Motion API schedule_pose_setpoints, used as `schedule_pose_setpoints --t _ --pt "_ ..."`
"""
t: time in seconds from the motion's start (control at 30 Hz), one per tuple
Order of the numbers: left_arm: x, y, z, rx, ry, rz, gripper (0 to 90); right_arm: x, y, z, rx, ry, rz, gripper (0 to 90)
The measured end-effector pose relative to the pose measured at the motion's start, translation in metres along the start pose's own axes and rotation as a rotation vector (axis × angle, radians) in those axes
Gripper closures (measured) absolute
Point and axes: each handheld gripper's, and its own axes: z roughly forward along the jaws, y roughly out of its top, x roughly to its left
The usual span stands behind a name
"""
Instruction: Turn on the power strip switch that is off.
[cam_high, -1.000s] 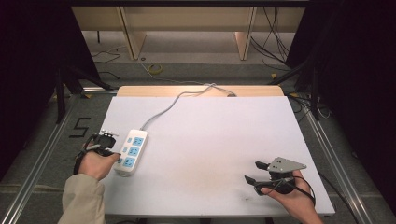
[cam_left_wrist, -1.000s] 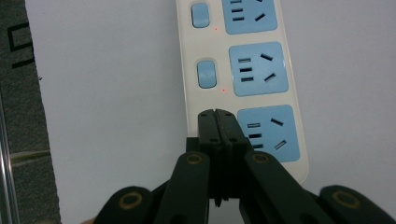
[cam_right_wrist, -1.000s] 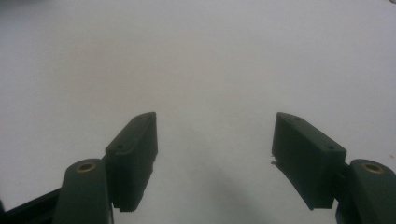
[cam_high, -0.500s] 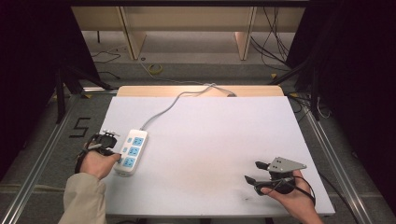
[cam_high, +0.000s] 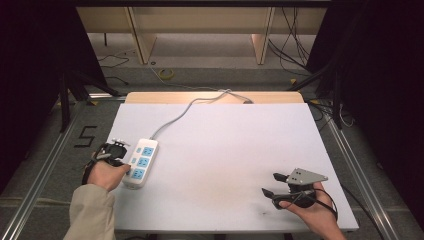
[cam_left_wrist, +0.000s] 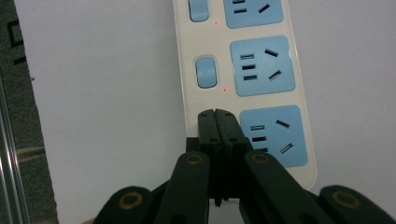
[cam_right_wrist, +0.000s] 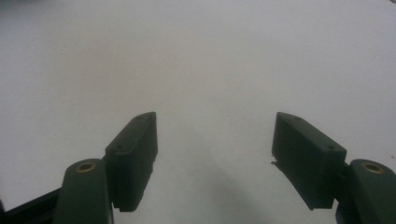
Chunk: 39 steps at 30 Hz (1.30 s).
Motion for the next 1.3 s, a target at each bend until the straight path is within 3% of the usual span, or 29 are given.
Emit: schedule_pose_setpoints --t 1.3 --pt "-0.0027 0.0017 0.0029 0.012 0.014 -0.01 89.8 0.0006 -0.0003 0.0 0.002 0.003 -0.005 32.2"
